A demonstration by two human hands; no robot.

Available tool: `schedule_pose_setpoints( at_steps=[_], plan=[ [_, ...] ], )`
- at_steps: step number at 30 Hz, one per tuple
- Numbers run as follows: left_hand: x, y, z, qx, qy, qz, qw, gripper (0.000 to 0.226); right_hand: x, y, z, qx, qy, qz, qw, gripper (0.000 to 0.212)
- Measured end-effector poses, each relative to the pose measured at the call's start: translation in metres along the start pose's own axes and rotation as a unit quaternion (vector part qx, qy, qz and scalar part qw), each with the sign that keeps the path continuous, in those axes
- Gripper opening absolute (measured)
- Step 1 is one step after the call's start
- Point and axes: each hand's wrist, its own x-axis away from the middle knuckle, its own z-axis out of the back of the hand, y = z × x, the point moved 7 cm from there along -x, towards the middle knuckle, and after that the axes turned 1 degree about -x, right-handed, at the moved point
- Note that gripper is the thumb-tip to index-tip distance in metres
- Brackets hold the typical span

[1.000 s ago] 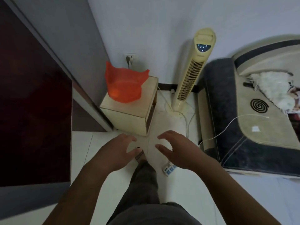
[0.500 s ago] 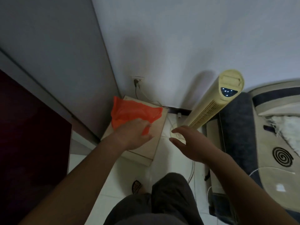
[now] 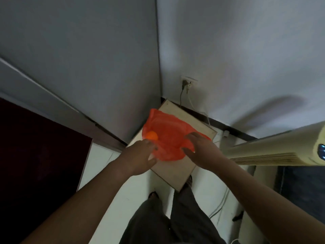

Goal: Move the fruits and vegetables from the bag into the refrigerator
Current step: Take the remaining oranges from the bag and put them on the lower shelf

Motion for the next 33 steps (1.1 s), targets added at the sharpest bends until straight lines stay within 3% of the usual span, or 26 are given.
schedule_pose_setpoints(
  at_steps=[10, 18, 24, 28, 33],
  plan=[
    [-0.074, -0.025, -0.034, 0.078, 0.000, 0.066, 0.995, 0.039, -0.074, 0.055, -0.037, -0.042, -0.048, 0.004, 0.998, 0.040],
    [-0.138, -0.036, -0.050, 0.065, 0.003, 0.035, 0.997, 0.039, -0.110, 0.071, -0.068, -0.069, -0.020, -0.007, 0.997, 0.042],
    [-0.202, -0.039, -0.077, -0.013, -0.015, 0.000, 1.000, 0.034, -0.092, 0.087, -0.090, -0.102, -0.020, -0.018, 0.994, 0.038],
    [-0.225, -0.061, -0.106, -0.116, -0.086, 0.025, 0.989, 0.033, -0.085, 0.090, -0.096, -0.113, -0.021, -0.018, 0.993, 0.041],
    [-0.235, -0.078, -0.123, -0.177, -0.100, 0.065, 0.977, 0.041, -0.082, 0.088, -0.092, -0.118, -0.010, 0.005, 0.993, 0.040]
  ],
)
